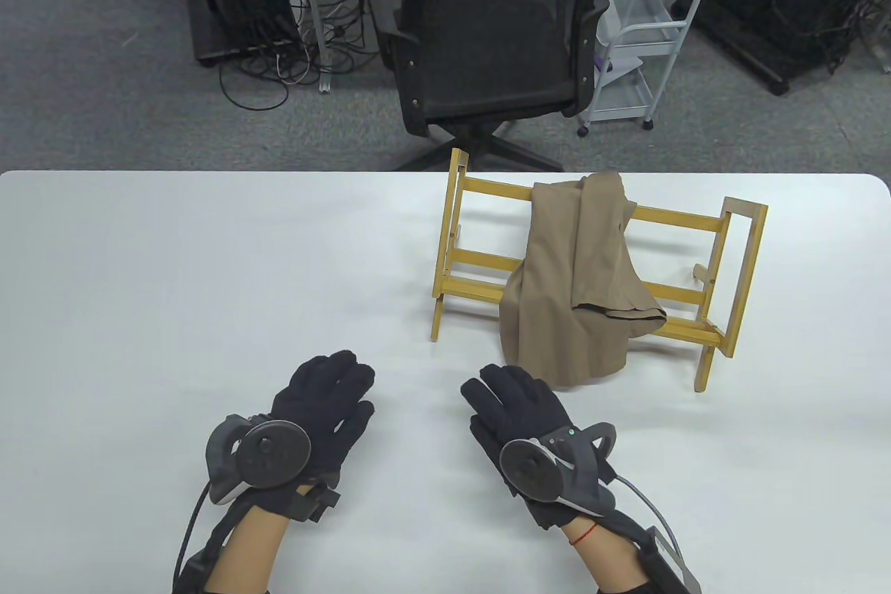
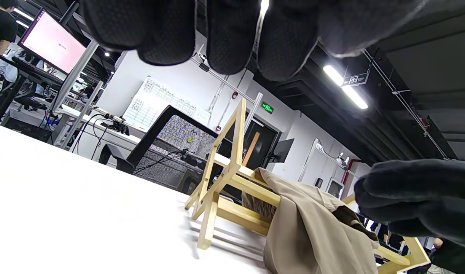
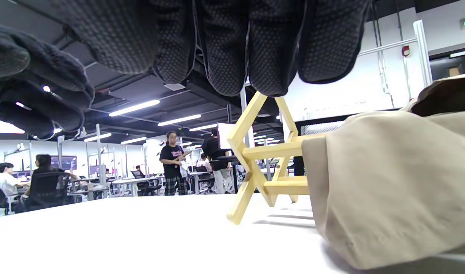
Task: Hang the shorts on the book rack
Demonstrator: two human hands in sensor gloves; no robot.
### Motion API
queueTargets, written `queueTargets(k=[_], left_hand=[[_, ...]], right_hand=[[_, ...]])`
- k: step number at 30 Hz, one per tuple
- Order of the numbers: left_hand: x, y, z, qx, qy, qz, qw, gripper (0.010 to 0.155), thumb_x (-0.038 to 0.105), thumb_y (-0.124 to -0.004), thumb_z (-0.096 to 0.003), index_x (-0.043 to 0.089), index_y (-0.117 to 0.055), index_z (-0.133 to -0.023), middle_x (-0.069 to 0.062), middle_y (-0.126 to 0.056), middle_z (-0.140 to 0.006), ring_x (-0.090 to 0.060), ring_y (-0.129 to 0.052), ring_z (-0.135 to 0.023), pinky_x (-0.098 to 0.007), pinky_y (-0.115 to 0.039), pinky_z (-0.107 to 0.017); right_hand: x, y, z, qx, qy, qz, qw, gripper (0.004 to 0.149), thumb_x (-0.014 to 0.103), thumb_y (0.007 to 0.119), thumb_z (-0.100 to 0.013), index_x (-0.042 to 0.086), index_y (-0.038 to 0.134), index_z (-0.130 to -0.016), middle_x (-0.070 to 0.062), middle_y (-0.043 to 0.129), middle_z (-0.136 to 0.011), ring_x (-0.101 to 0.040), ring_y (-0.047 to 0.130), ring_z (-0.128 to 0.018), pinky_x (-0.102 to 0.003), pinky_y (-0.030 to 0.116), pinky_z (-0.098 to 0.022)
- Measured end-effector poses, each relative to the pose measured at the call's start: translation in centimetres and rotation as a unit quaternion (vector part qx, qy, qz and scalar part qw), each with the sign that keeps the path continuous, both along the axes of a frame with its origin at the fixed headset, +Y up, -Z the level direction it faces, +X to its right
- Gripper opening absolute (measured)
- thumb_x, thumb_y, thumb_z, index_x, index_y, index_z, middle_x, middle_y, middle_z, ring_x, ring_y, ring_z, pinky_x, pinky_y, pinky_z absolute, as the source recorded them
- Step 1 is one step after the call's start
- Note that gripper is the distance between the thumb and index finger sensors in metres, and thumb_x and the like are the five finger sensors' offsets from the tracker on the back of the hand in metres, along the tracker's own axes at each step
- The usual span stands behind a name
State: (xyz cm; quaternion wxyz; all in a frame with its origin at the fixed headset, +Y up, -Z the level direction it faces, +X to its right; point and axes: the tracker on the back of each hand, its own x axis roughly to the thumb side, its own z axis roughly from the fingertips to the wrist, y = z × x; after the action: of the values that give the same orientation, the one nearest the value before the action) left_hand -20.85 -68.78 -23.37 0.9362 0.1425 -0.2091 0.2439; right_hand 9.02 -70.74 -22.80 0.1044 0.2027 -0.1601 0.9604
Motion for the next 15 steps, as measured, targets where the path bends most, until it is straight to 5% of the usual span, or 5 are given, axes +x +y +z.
queueTargets(k=[15], left_hand=[[0.0,-0.1,0.1,-0.005,-0.001,0.002,1.000,0.051,0.049,-0.072,-0.0501,0.028,-0.078,-0.096,-0.006,-0.073,-0.106,-0.048,-0.075,-0.090,-0.058,-0.069,-0.059]], right_hand=[[-1.3,-1.4,0.4,-0.025,0.021,0.048,0.998,0.050,0.052,0.071,-0.050,0.039,0.065,-0.099,0.001,0.069,-0.110,-0.030,0.075,-0.100,-0.049,0.069,-0.072]])
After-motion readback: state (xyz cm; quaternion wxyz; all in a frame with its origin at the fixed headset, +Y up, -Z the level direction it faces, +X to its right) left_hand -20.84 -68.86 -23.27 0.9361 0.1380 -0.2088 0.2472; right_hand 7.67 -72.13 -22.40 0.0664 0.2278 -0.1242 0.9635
